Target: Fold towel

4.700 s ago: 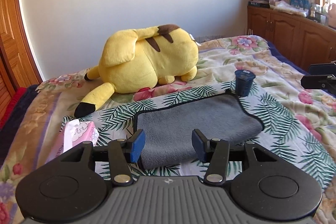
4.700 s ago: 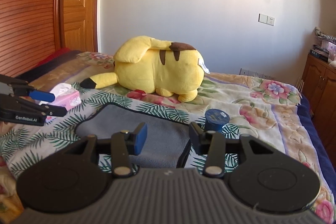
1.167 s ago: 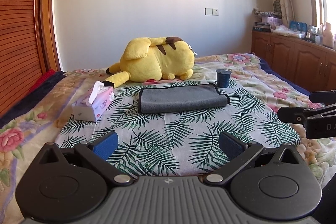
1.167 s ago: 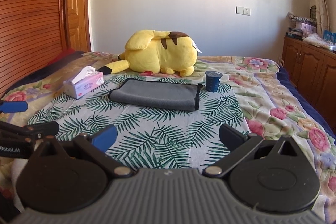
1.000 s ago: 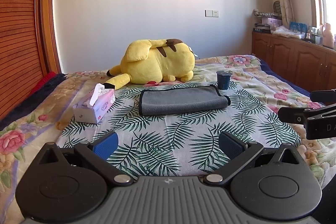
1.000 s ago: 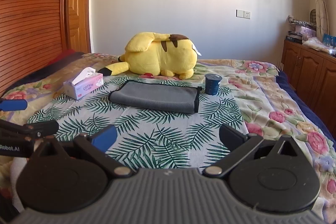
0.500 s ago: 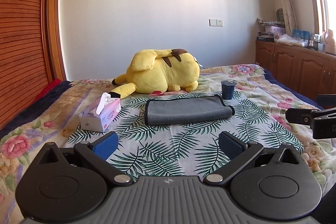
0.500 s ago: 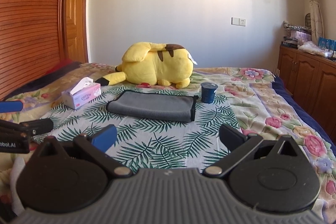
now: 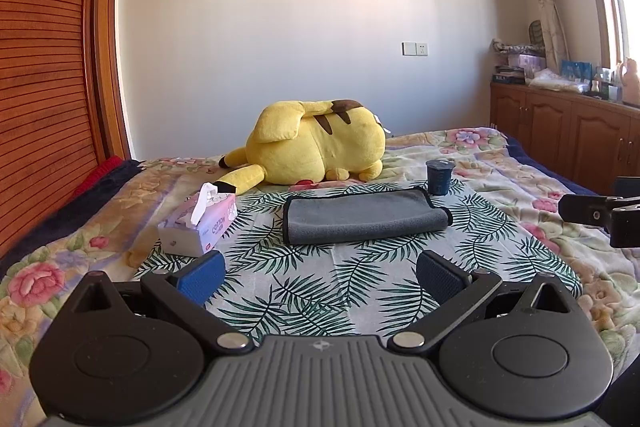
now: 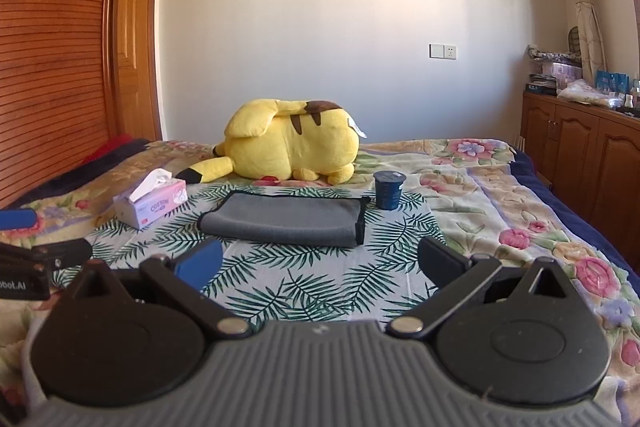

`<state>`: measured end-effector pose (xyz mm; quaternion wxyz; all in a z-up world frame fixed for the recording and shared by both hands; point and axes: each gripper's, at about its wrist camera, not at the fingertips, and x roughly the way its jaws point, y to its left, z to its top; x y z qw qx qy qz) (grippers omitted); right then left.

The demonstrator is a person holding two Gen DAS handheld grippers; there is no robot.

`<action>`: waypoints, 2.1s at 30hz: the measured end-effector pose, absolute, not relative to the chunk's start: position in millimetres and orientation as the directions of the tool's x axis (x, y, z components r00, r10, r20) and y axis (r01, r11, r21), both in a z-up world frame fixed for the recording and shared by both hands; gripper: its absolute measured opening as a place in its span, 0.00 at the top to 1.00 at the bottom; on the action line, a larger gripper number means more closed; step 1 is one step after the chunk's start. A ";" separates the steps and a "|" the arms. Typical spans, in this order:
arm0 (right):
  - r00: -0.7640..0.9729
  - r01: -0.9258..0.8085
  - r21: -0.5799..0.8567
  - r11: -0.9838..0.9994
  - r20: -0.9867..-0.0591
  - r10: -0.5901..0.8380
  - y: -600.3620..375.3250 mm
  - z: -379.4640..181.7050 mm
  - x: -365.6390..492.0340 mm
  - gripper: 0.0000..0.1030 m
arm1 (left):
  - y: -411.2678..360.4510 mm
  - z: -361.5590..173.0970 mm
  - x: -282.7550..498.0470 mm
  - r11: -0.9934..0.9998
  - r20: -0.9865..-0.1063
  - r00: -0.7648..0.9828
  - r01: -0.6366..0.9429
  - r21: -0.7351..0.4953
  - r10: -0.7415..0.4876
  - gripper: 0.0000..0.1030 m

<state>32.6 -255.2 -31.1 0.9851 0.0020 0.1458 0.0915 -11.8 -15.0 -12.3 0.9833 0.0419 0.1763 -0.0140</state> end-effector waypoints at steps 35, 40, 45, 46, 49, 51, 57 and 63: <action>0.942 -0.177 0.028 0.984 -0.283 0.178 -254.0 -32.0 32.4 0.00 | -13.8 -13.0 -13.0 0.996 -0.346 0.938 0.033 0.081 -0.003 0.16; 0.942 -0.177 0.027 0.984 -0.283 0.178 -253.9 -32.0 32.3 0.00 | -13.8 -13.0 -12.9 0.996 -0.346 0.938 0.033 0.082 -0.003 0.16; 0.943 -0.177 0.028 0.984 -0.283 0.178 -253.7 -32.0 32.3 0.00 | -13.7 -13.1 -12.9 0.996 -0.347 0.938 0.034 0.083 -0.003 0.16; 0.942 -0.177 0.028 0.984 -0.283 0.178 -253.7 -32.0 32.4 0.00 | -13.5 -13.2 -13.0 0.996 -0.347 0.938 0.034 0.084 -0.003 0.16; 0.942 -0.177 0.027 0.984 -0.283 0.178 -253.7 -32.1 32.4 0.00 | -13.6 -13.5 -13.2 0.996 -0.347 0.938 0.034 0.085 -0.002 0.16; 0.943 -0.177 0.028 0.984 -0.283 0.178 -253.7 -32.1 32.4 0.00 | -13.7 -13.5 -13.2 0.996 -0.347 0.938 0.034 0.084 -0.003 0.16; 0.942 -0.177 0.027 0.984 -0.283 0.178 -253.6 -32.3 32.8 0.00 | -13.6 -13.5 -13.1 0.996 -0.347 0.938 0.035 0.085 -0.003 0.16; 0.943 -0.177 0.027 0.984 -0.283 0.177 -253.4 -32.2 32.7 0.00 | -13.7 -13.4 -13.2 0.996 -0.347 0.938 0.034 0.085 -0.003 0.16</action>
